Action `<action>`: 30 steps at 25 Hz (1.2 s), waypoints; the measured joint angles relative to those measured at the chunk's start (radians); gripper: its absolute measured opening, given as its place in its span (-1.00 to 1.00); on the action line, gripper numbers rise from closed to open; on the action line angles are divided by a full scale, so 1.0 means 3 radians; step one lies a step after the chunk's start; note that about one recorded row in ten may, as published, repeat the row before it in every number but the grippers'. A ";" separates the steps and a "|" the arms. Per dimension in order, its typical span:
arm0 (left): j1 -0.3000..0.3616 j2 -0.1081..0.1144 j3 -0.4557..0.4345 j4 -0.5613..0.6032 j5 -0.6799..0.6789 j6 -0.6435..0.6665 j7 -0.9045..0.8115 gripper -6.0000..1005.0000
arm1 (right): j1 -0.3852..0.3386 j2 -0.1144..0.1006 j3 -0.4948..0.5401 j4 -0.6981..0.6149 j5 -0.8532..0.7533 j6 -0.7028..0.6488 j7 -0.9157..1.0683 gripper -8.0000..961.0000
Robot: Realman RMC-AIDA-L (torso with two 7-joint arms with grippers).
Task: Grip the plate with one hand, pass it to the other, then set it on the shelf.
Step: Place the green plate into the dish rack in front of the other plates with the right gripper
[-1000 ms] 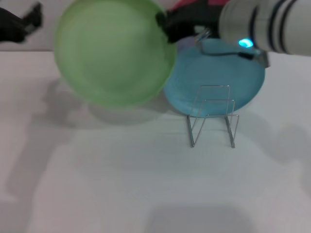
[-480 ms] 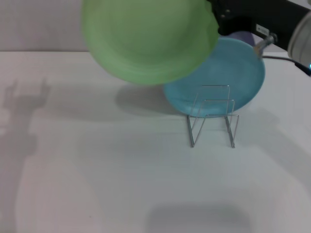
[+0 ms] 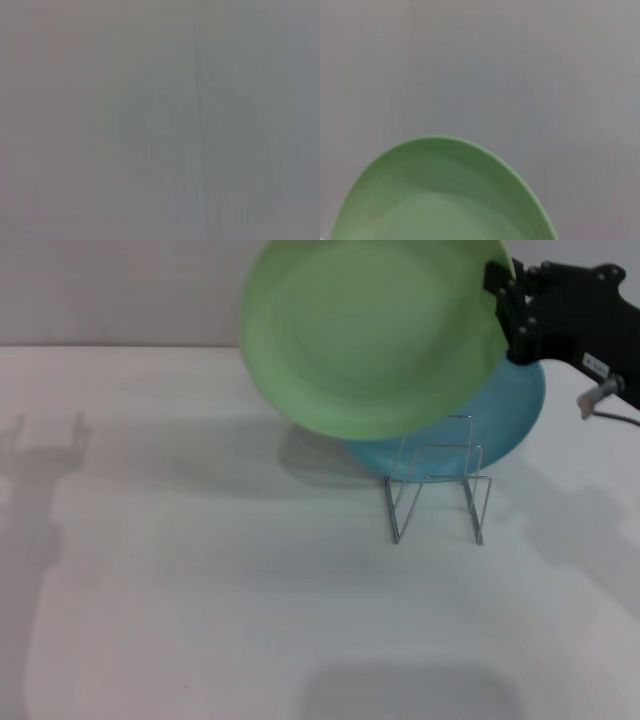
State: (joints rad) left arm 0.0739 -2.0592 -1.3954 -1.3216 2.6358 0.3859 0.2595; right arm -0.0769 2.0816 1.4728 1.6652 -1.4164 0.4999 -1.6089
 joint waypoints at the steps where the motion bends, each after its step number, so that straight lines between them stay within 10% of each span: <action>1: -0.0015 0.0000 0.0008 0.0042 0.0007 0.0036 -0.0030 0.55 | 0.0001 0.0000 0.0051 -0.0090 0.0185 0.0093 -0.0159 -0.91; 15: -0.0290 -0.0002 0.0124 0.0482 0.0035 0.0222 -0.0070 0.55 | 0.0062 0.0002 0.0927 -0.0948 0.0980 0.1423 -0.0940 -0.92; 30: -0.0424 -0.0009 0.0350 0.0836 0.0040 0.0719 -0.0070 0.55 | 0.0254 -0.0020 0.1147 -0.1271 0.0973 0.1569 -0.1435 -0.92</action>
State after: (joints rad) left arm -0.0532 -2.0618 -1.2905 -1.0707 2.6478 0.6015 0.2384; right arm -0.0009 2.0757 1.8167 1.2839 -1.1244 0.9705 -2.0393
